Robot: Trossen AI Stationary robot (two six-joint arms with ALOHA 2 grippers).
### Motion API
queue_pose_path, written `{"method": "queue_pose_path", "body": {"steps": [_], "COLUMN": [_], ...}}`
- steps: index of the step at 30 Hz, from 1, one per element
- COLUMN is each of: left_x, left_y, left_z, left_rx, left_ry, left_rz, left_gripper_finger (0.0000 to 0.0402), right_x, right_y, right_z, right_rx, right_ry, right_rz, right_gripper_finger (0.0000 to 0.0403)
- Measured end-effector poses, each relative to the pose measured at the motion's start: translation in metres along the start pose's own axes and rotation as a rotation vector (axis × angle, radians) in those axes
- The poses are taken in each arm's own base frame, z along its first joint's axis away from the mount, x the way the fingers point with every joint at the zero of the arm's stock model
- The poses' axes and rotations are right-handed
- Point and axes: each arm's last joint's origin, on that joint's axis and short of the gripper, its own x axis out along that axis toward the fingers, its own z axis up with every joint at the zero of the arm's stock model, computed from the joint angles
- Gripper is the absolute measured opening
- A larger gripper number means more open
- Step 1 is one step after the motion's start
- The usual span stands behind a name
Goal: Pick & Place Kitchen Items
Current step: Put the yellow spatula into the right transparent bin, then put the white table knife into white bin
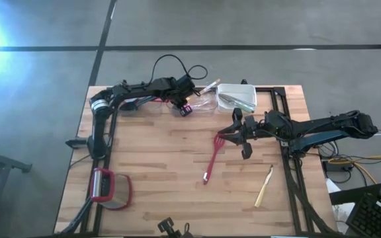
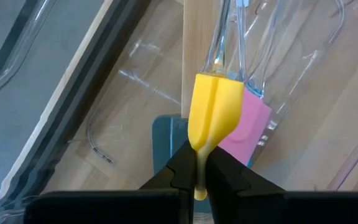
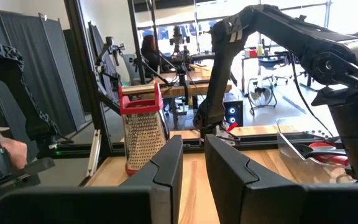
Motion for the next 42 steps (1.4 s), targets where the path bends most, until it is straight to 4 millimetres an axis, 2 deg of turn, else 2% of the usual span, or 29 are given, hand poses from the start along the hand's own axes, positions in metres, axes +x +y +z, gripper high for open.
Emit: {"method": "queue_pose_path", "body": {"steps": [8,21,24,28,33,37,42], "left_x": [-0.002,-0.014,-0.027,-0.055,-0.093,-0.125,-0.153], "left_y": [0.000,0.000,-0.002,-0.005,-0.018,-0.030,-0.042], "left_z": [0.001,0.012,0.022,0.036,0.045,0.041,0.019], "left_rx": [0.048,0.075,0.079,0.064,0.087,0.105,0.088], "left_ry": [-0.001,-0.044,-0.077,-0.094,-0.139,-0.218,-0.285], "left_rz": [-0.006,-0.006,-0.012,-0.026,-0.061,-0.081,-0.091], "left_gripper_finger": [0.0052,0.0155,0.0180,0.0199,0.0199,0.0195,0.0195], "right_x": [0.000,0.000,-0.002,-0.011,-0.020,-0.025,-0.029], "right_y": [0.000,0.000,0.001,0.003,0.012,0.026,0.048], "right_z": [0.000,0.000,0.002,0.008,0.011,0.018,0.026], "right_rx": [0.000,0.000,-0.001,0.036,0.091,0.092,0.108], "right_ry": [0.000,0.000,-0.006,0.002,0.199,0.359,0.490], "right_rz": [0.000,0.000,0.002,0.002,-0.101,-0.224,-0.293], "right_gripper_finger": [0.0058,0.0059,0.0056,0.0056,0.0049,0.0042,0.0033]}}
